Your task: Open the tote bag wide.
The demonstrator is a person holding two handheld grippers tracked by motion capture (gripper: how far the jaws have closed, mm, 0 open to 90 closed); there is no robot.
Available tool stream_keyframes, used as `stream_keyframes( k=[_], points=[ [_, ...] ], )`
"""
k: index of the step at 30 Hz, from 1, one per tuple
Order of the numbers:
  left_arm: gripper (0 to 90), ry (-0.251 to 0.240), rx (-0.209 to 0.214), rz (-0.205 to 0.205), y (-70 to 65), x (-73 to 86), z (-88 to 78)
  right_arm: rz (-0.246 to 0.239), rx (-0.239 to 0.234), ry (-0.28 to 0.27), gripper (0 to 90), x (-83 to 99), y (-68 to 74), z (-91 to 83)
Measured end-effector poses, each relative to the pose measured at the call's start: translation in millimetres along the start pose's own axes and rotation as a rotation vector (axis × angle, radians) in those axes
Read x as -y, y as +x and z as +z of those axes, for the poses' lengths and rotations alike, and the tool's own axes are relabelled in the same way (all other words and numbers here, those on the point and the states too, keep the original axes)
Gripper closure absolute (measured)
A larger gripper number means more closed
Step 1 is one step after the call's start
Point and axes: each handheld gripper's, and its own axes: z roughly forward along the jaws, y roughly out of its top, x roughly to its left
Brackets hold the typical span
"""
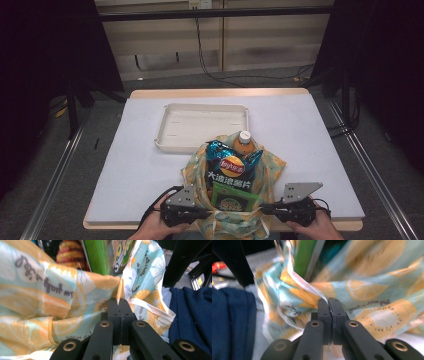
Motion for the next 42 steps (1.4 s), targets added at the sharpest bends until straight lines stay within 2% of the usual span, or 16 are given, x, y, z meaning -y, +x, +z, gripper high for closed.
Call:
stream_keyframes(
  k=[2, 4, 6, 9, 12, 16, 21, 24, 27, 29, 34, 36, 37, 38, 40, 42],
  points=[
    [89.5, -0.015, 0.002, -0.028, -0.6, 1.9, 0.6, -0.002, 0.003, 0.014, 86.8, 0.6, 0.2, 2.1],
    [87.3, -0.020, 0.003, -0.034, -1.0, 2.3, -1.2, 0.007, 0.010, 0.007, 81.8, 0.1, 1.6, 0.5],
    [79.5, -0.041, 0.012, -0.018, -2.2, 1.2, -3.8, 0.012, 0.008, -0.041, 71.6, -1.6, 5.1, -7.7],
    [76.3, -0.095, 0.005, -0.003, -4.6, -1.7, -9.8, 0.018, 0.009, -0.075, 65.2, -3.3, 5.9, -13.4],
    [72.1, -0.140, -0.018, 0.003, -6.7, -3.5, -20.9, 0.033, 0.025, -0.141, 61.3, -8.2, 6.0, -27.4],
    [67.3, -0.223, -0.048, -0.014, -5.7, -3.6, -36.7, 0.051, 0.072, -0.210, 59.4, -13.8, -0.3, -42.8],
    [69.0, -0.286, -0.134, -0.037, 12.6, -9.8, -55.1, 0.081, 0.157, -0.254, 63.7, -26.3, -17.3, -49.7],
    [68.6, -0.326, -0.177, -0.068, 27.5, -16.8, -58.9, 0.079, 0.243, -0.256, 64.1, -42.0, -35.2, -50.4],
    [61.0, -0.343, -0.245, -0.081, 43.3, -25.3, -61.6, 0.096, 0.257, -0.294, 64.2, -57.4, -54.0, -50.4],
    [57.8, -0.376, -0.254, -0.101, 55.4, -30.7, -60.9, 0.098, 0.268, -0.307, 63.1, -67.1, -63.4, -47.2],
    [48.8, -0.369, -0.279, -0.103, 68.5, -43.7, -51.8, 0.109, 0.265, -0.299, 56.3, -84.3, -77.2, -30.3],
    [50.2, -0.375, -0.271, -0.127, 74.9, -44.4, -47.0, 0.115, 0.258, -0.311, 55.1, -88.3, -81.0, -27.0],
    [57.6, -0.371, -0.245, -0.125, 76.9, -43.8, -45.1, 0.121, 0.247, -0.315, 54.3, -89.9, -82.7, -25.1],
    [68.1, -0.348, -0.254, -0.112, 77.0, -43.5, -44.1, 0.121, 0.239, -0.309, 53.5, -91.2, -83.8, -23.3],
    [87.5, -0.319, -0.240, -0.108, 78.6, -40.6, -43.5, 0.123, 0.230, -0.313, 52.7, -92.8, -84.3, -21.7],
    [90.0, -0.278, -0.273, -0.115, 80.9, -36.3, -44.0, 0.127, 0.227, -0.310, 52.7, -93.5, -84.8, -20.4]
  ],
)
